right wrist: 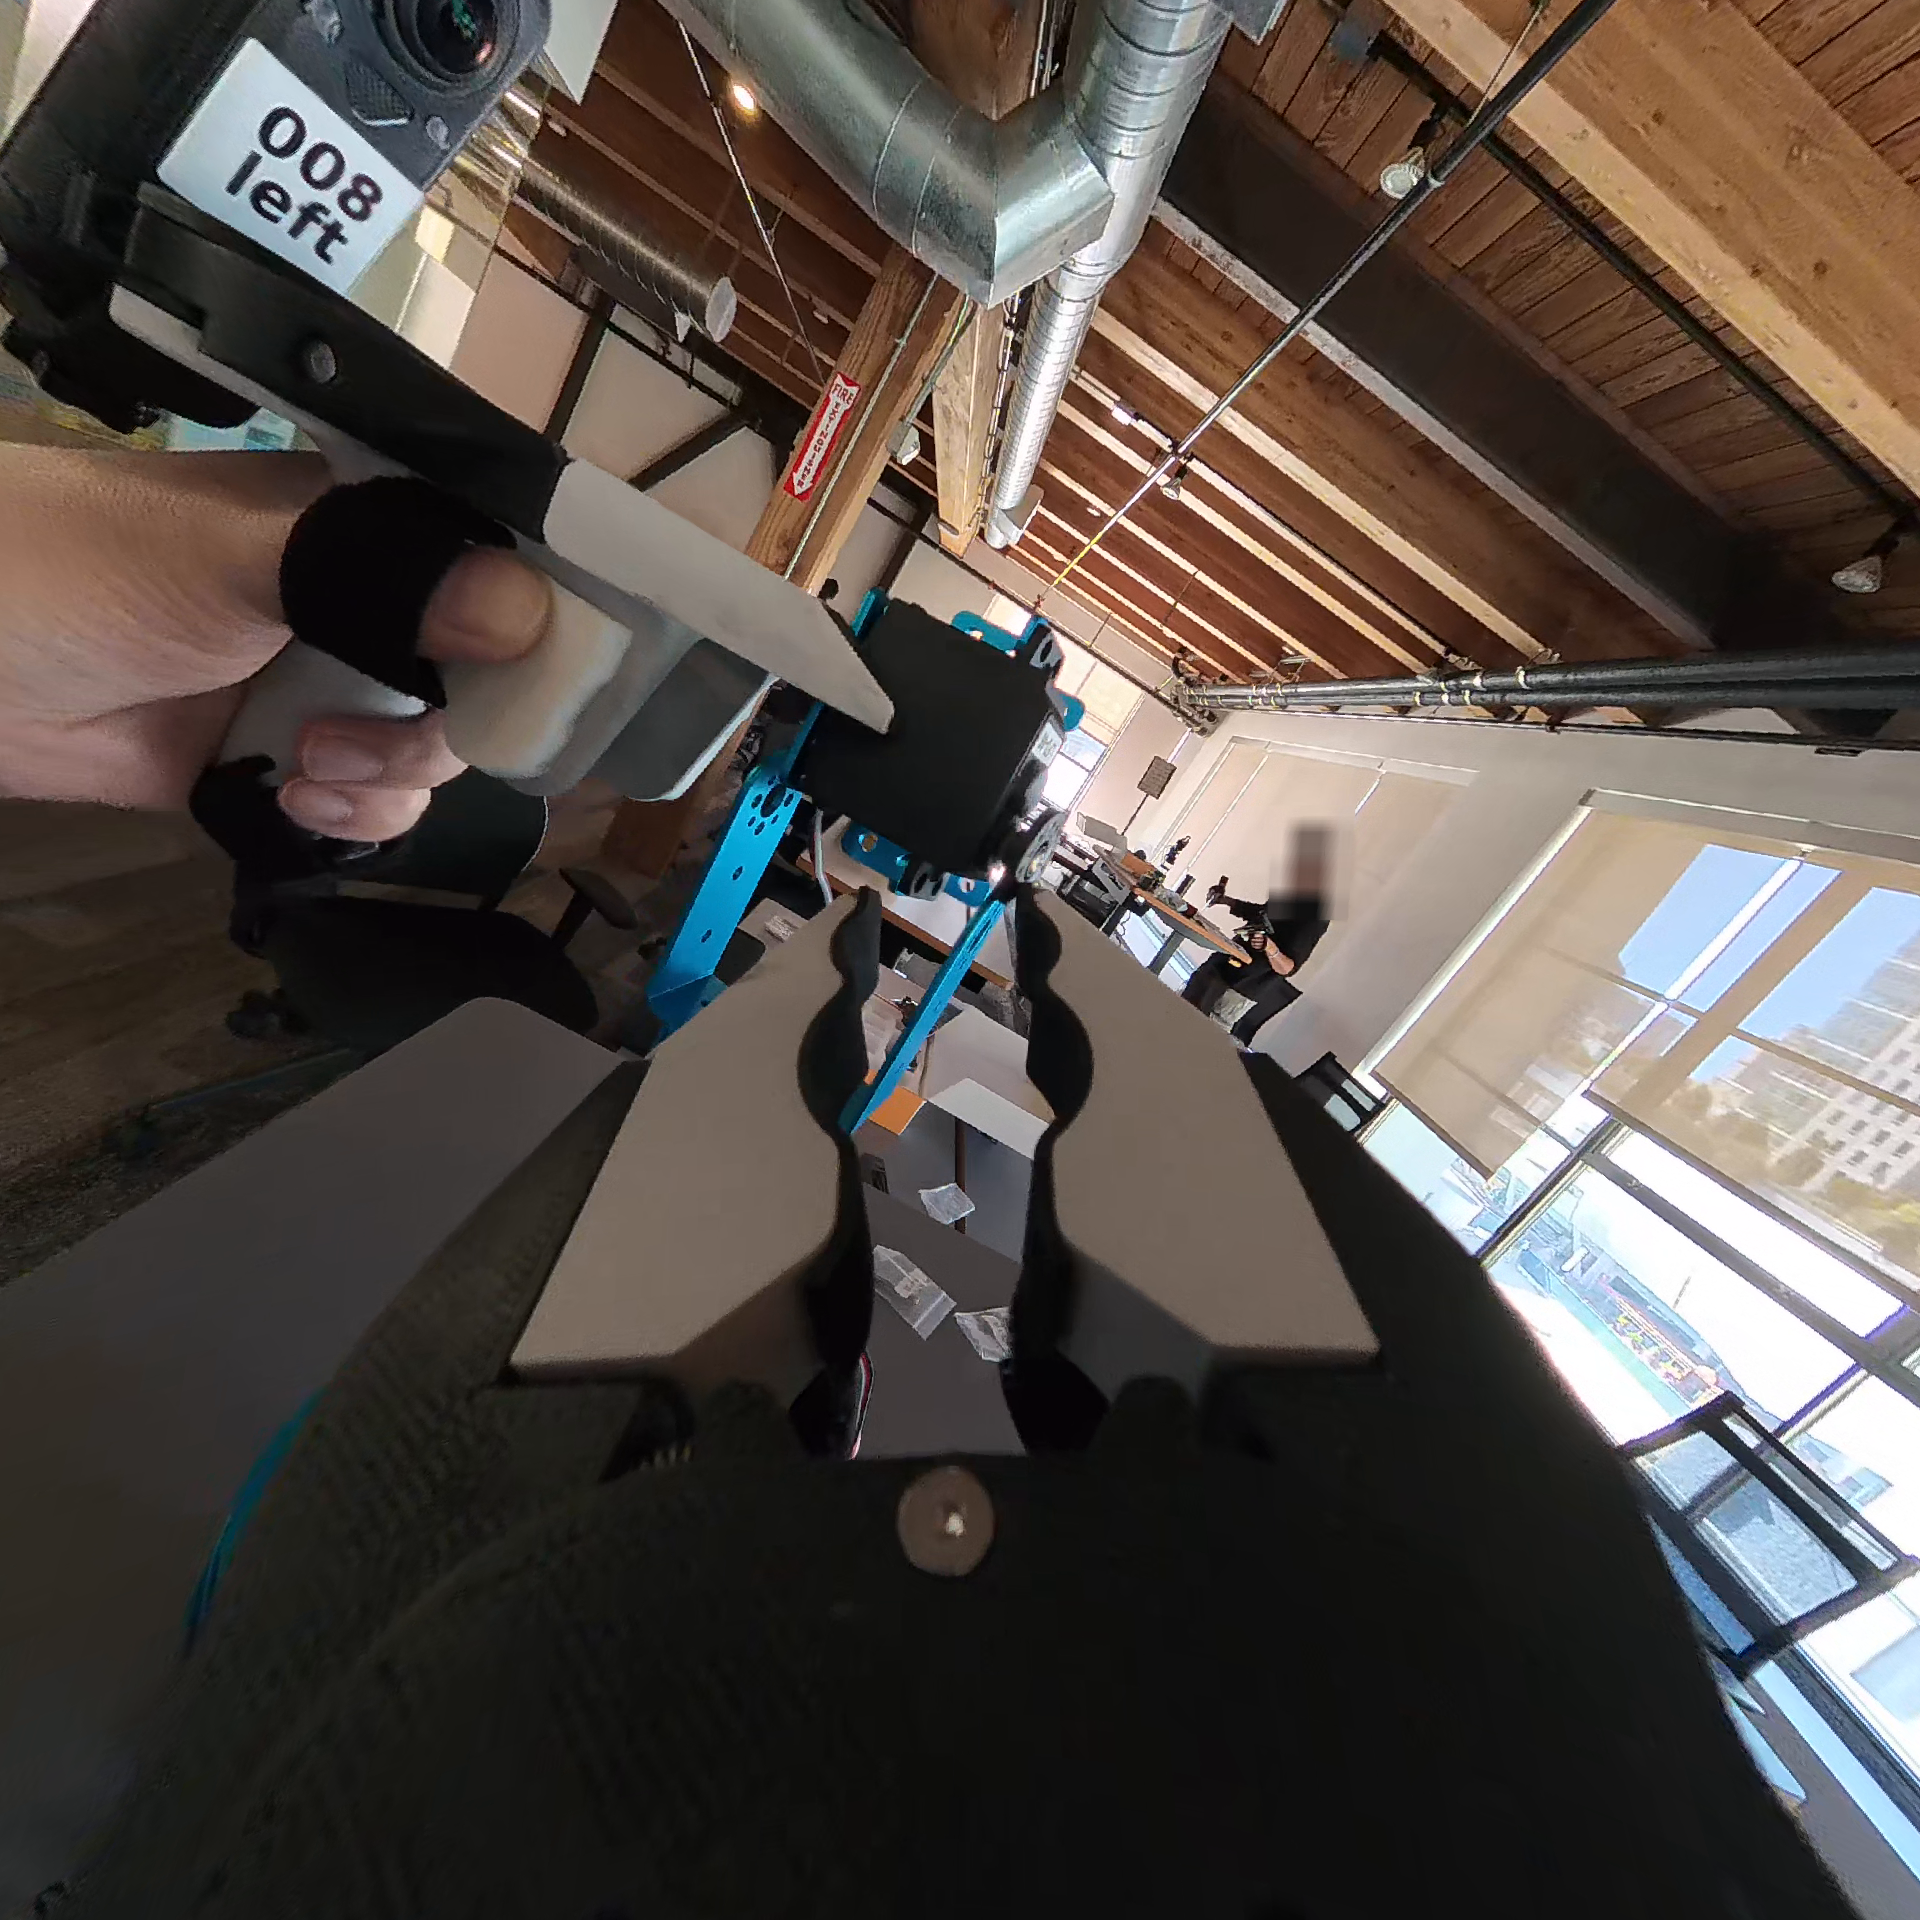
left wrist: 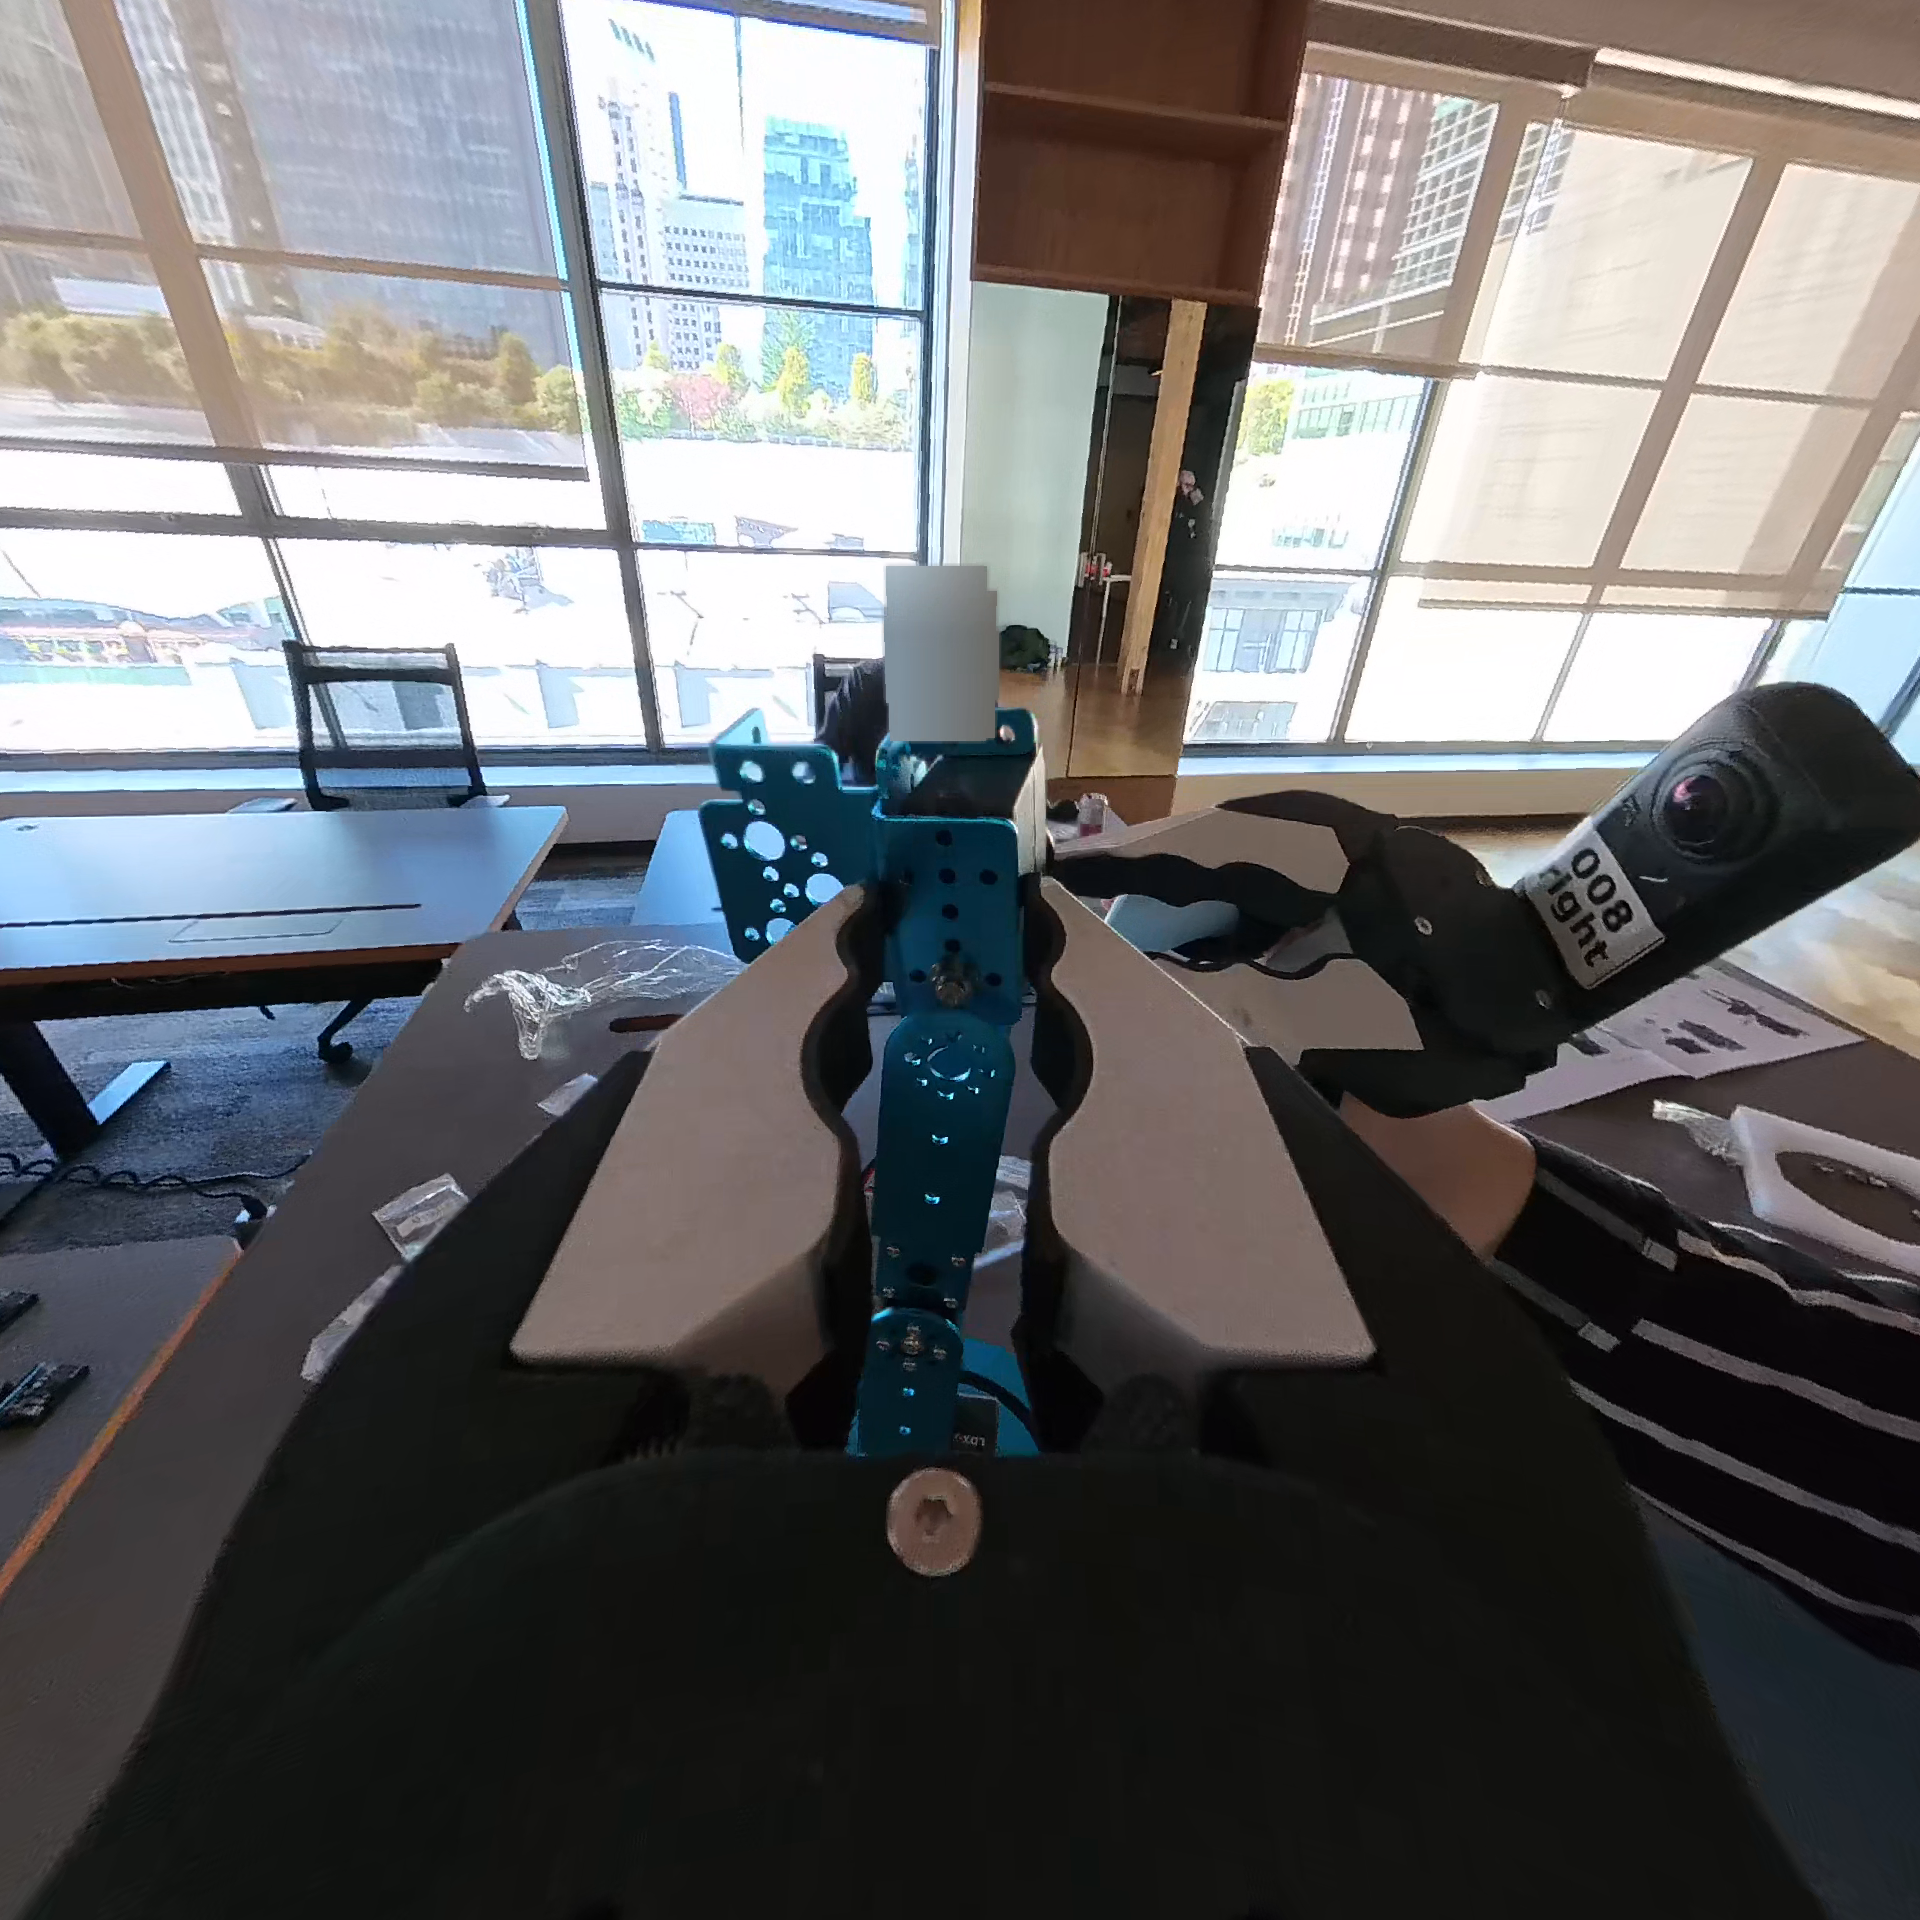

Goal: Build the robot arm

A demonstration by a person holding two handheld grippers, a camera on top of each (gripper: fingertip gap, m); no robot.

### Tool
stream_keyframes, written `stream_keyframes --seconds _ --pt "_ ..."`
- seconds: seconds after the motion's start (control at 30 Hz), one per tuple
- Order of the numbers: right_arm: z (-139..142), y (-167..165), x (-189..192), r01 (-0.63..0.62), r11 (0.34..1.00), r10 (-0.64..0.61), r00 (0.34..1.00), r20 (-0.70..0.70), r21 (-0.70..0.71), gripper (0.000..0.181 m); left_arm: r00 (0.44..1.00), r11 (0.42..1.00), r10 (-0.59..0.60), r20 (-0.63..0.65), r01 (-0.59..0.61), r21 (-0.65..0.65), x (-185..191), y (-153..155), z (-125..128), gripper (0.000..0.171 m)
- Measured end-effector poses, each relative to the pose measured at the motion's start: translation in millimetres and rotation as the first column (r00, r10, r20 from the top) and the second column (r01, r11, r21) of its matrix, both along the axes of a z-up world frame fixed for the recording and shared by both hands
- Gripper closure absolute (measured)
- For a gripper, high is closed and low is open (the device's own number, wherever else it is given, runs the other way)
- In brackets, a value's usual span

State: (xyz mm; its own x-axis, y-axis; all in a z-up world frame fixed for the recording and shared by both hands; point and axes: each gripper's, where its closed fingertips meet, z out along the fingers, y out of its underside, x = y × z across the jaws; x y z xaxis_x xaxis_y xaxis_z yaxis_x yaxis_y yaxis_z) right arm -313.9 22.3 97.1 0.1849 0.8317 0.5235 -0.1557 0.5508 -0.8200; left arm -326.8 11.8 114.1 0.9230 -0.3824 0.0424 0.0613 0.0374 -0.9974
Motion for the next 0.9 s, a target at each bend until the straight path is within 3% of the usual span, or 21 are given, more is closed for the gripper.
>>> stream_keyframes --seconds 0.27,0.67,0.9 --pt "7 -1 1 -0.004 1.0 0.004 1.0 -0.026 -0.03 0.159 0.999 0.998 -0.033 0.04 0.034 -0.049 0 0 5 0.147" --pt "-3 -5 -4 0.073 0.996 -0.074 0.997 0.035 0.046 0.158 0.994 0.989 0.054 -0.093 -0.066 -0.133 -1 -4 3 0.148" --pt "-6 -5 -2 0.087 0.992 -0.093 0.993 0.072 0.086 0.157 0.993 0.98 0.042 -0.111 -0.063 -0.191 1 -4 2 0.147"
